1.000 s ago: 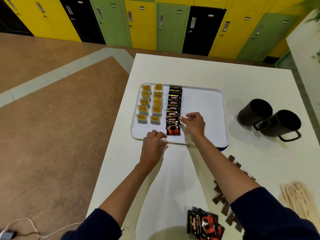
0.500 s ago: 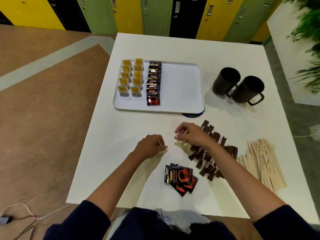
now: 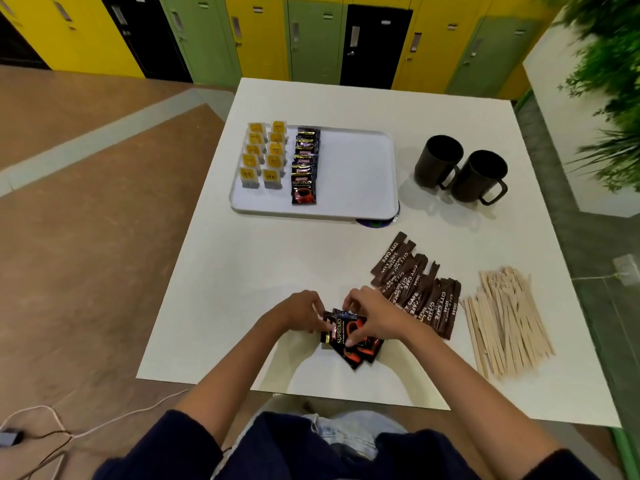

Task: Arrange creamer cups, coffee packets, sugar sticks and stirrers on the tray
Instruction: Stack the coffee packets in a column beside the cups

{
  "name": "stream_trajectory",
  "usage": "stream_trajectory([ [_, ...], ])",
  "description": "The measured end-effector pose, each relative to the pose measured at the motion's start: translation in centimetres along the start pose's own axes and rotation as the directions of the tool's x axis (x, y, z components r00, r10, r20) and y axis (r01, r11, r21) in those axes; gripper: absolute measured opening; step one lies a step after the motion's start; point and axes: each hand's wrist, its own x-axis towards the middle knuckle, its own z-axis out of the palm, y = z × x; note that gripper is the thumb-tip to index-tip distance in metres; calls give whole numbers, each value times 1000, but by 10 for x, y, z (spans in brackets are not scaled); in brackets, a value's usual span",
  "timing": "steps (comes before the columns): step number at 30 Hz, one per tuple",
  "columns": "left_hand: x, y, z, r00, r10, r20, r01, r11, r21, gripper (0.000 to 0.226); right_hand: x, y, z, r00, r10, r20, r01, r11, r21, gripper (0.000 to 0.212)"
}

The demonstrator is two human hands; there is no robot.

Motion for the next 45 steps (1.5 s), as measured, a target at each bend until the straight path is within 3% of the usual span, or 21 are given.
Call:
stream_trajectory([
  [6,-4,0,2,989,105,-99,-105,994,15,22,-2,-4,13,991,32,-128,-34,999,-15,56],
  [9,-4,-2,6,964,167,-207,-184,981,-63,14,-3,-5,14,980,46,-195,-45,999,8,45],
  [13,-9,0,10,939,131,-317,-247,900,-358,20,-8,-10,11,941,79,-329,-8,977,211,15],
  [18,-4,-3,10,941,99,-324,-235,879,-414,26,-13,-24,6,919,125,-374,41,914,404,3],
  [23,-6,-4,4,938,121,-324,-273,834,-480,15,-14,-28,6,911,141,-387,33,912,410,22],
  [27,-3,-11,-5,916,105,-387,-285,850,-443,11,-16,-9,12,964,127,-234,-105,989,103,26],
  [30,-3,-13,-12,904,118,-410,-310,842,-441,9,-21,-2,20,980,161,-118,-163,987,-2,56],
  [32,-3,-12,-15,901,125,-416,-319,840,-439,10,-20,-3,25,973,169,-158,-176,984,-31,64],
  [37,-3,-12,-15,898,122,-422,-318,842,-435,15,-17,-3,27,950,177,-259,-181,983,11,61],
  [45,-1,-17,-13,910,100,-402,-300,828,-474,22,-13,-3,27,938,199,-284,-202,979,18,58],
])
